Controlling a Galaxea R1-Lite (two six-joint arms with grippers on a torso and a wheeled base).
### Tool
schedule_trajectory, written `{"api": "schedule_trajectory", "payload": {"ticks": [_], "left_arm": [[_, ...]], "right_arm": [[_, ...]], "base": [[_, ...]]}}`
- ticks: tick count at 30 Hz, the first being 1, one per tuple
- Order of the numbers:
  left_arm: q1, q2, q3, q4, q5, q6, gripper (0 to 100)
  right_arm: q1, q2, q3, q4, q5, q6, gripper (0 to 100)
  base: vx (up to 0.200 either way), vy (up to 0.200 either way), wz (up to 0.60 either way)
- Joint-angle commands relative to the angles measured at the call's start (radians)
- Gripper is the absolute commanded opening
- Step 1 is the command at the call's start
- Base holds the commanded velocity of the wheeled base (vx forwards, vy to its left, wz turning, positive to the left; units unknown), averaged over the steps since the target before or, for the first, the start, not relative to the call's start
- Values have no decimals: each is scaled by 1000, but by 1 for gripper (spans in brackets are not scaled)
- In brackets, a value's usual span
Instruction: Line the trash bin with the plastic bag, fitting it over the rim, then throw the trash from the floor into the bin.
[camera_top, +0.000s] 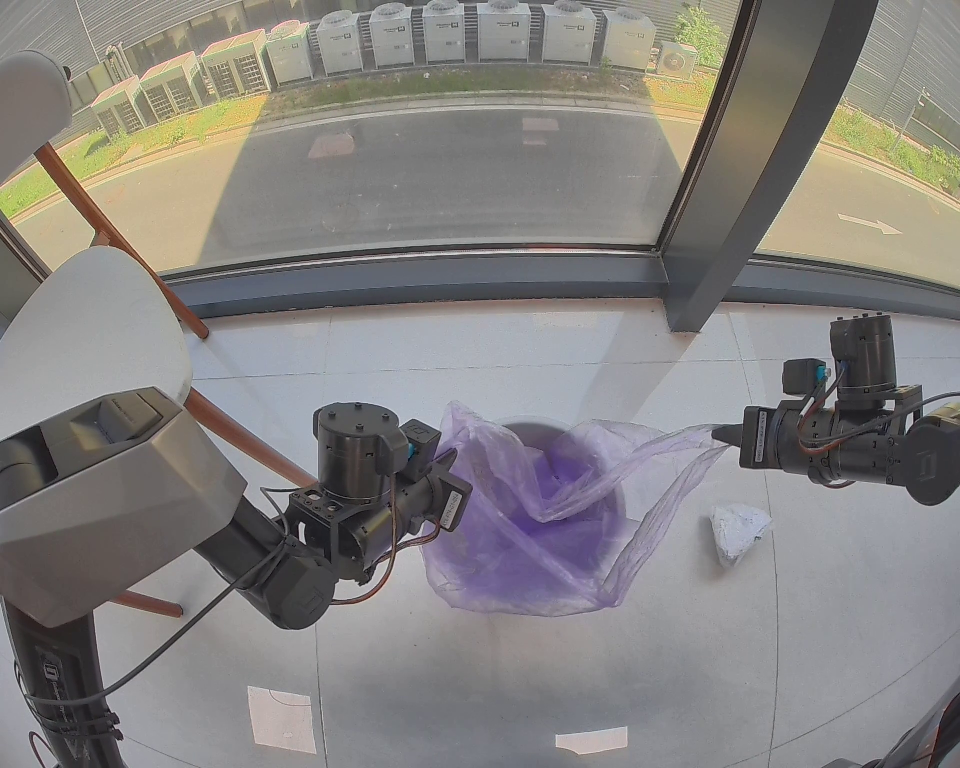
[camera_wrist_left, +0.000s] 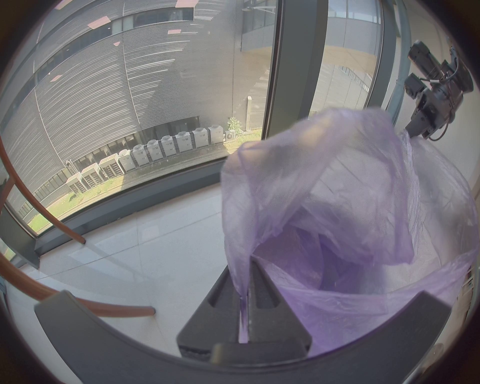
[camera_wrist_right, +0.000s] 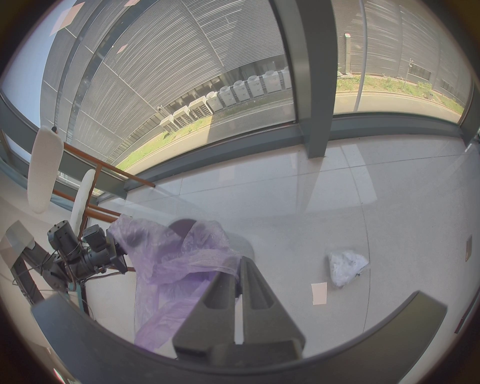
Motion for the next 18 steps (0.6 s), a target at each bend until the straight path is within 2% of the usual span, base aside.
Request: {"api": "schedule_trajectory", "payload": {"ticks": [1,6,14,18], "left_arm": [[23,-36,92,-3,-14,11,0],[24,-68,180,-3,-23,25,0],[100,-71,297,-3,-57,43,0],[133,-67,331,-3,-73,63,0]], "right_arm": [[57,9,63,-1,2,0,0],[87,12,152,-46,2,0,0],[92,119,321,-296,2,-1,0],[90,159,345,-350,8,-1,0]], "base": [[0,0,0],[0,0,0],[0,0,0],[0,0,0]]}}
